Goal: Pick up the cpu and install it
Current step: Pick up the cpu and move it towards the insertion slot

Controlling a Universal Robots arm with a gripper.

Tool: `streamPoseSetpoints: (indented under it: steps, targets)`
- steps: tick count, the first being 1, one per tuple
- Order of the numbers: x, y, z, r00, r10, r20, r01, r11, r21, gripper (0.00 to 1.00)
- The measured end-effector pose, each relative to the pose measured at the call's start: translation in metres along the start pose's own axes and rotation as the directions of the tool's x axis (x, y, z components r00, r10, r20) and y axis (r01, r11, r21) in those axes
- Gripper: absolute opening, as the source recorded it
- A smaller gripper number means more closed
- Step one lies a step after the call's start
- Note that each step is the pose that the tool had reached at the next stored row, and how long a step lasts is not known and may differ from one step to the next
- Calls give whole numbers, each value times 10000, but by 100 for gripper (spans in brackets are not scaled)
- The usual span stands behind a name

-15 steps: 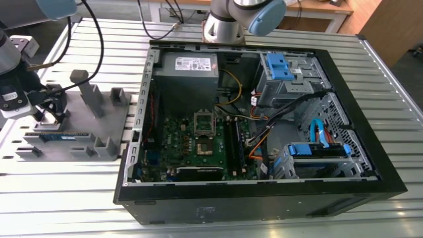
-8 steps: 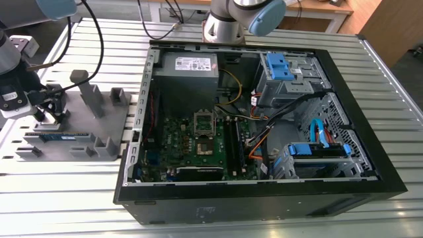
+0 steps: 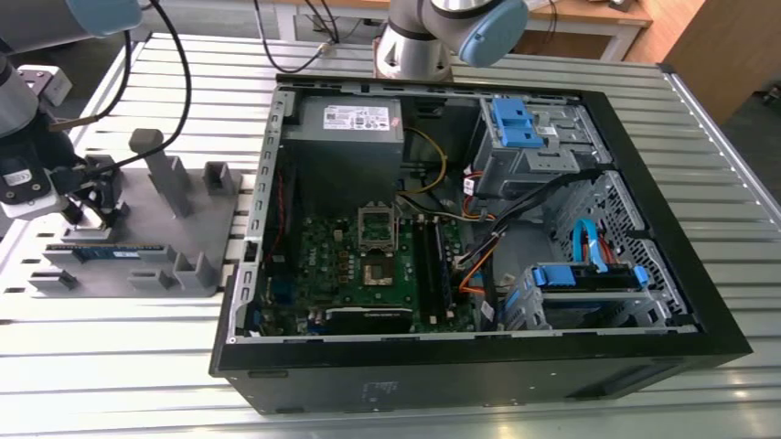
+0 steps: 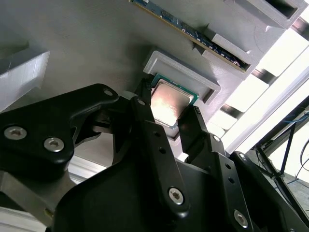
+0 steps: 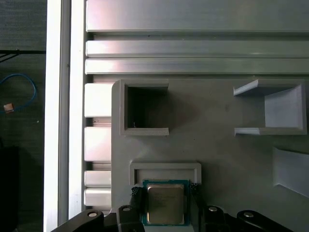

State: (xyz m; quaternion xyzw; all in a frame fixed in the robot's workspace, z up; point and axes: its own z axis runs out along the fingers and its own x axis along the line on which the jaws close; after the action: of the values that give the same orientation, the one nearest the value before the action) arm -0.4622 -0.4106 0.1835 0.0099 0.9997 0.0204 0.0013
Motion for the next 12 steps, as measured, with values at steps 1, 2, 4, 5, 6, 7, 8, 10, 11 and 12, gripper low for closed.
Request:
streamPoseSetpoints:
  steps: [1,2,4,5,6,7,8,10,11,12]
  targets:
    - [0,0,-4,10000,0,0,0,10000,0,47]
    - [1,0,-10,10000,1,-2,-1,10000,1,47]
    - [0,1,-26,10000,0,-2,0,10000,1,47]
    - [0,1,-32,10000,0,-1,0,10000,1,47]
    - [0,2,-37,10000,0,-1,0,10000,0,47]
    - [0,2,-41,10000,0,-1,0,10000,1,47]
    - [0,2,-46,10000,0,-2,0,10000,2,47]
    - [0,2,-50,10000,0,-1,0,10000,1,47]
    - [0,2,-52,10000,0,-1,0,10000,1,47]
    - [0,2,-52,10000,1,-1,-1,10000,1,47]
